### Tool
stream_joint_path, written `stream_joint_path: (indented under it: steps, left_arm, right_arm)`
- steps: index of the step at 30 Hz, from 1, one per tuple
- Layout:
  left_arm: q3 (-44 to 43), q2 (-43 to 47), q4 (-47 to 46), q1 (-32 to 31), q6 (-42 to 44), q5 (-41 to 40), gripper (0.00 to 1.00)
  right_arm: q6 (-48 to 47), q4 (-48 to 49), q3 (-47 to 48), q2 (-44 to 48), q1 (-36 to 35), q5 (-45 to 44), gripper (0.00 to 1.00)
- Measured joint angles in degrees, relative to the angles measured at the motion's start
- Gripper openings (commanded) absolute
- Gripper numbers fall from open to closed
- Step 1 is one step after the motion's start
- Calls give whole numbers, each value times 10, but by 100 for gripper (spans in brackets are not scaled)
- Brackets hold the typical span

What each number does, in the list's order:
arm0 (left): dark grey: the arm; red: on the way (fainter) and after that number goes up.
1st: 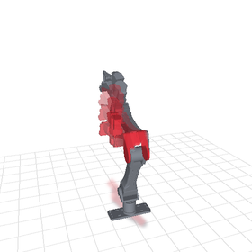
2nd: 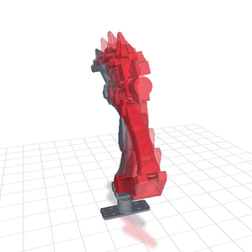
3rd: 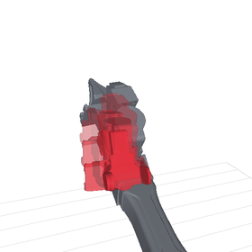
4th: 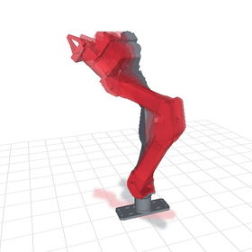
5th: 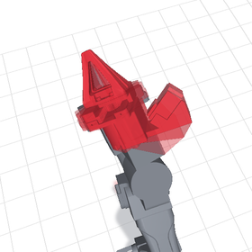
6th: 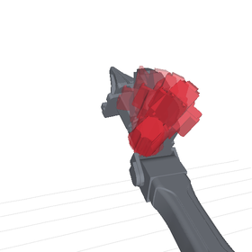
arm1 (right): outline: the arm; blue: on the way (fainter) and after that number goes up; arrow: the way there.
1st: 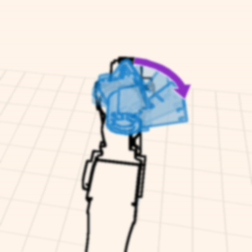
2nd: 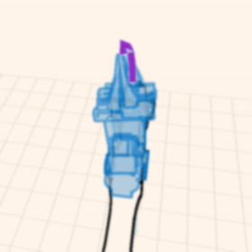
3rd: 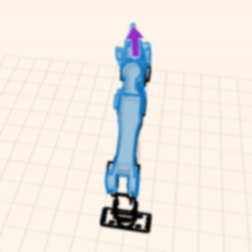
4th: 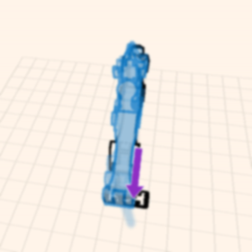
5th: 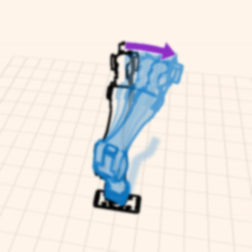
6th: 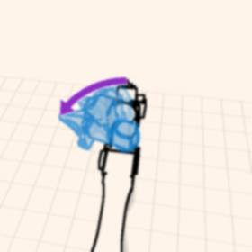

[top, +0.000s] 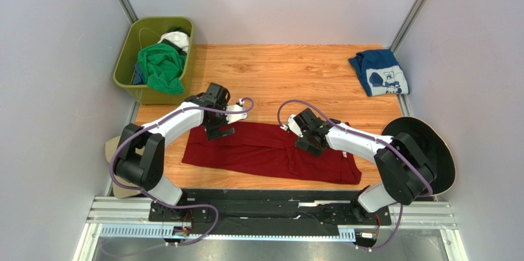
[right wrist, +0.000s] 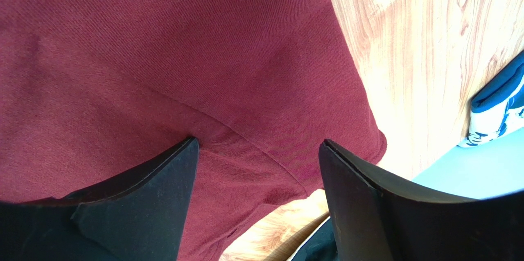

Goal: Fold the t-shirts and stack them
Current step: Fold the tshirt

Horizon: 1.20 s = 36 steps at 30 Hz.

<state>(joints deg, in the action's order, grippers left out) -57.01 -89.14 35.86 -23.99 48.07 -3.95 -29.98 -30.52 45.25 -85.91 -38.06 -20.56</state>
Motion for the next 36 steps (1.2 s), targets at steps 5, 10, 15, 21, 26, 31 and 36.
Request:
stream_joint_path:
  steps: [5, 10, 15, 21, 26, 31, 36]
  left_arm:
    - [4, -40, -22, 0, 10, -10, 99]
    - [22, -50, -40, -3, 24, -27, 99]
    - [36, -41, -55, -11, 36, -38, 99]
    - [20, -57, -49, -18, 48, -53, 99]
    - [-34, -106, -41, -17, 61, -71, 99]
    - [-69, -136, -39, -21, 79, -79, 99]
    - [-83, -154, -40, -43, 118, -106, 99]
  right_arm:
    - [-4, 6, -1, -4, 0, -4, 77]
    - [-21, 25, 4, -21, 4, -20, 77]
    - [-45, 40, 54, -77, 35, -36, 77]
    - [-70, 48, 166, -174, 84, -38, 77]
    - [-89, 40, 271, -253, 109, -38, 77]
    - [-94, 30, 390, -333, 137, -28, 77]
    - [-100, 14, 507, -407, 153, -16, 77]
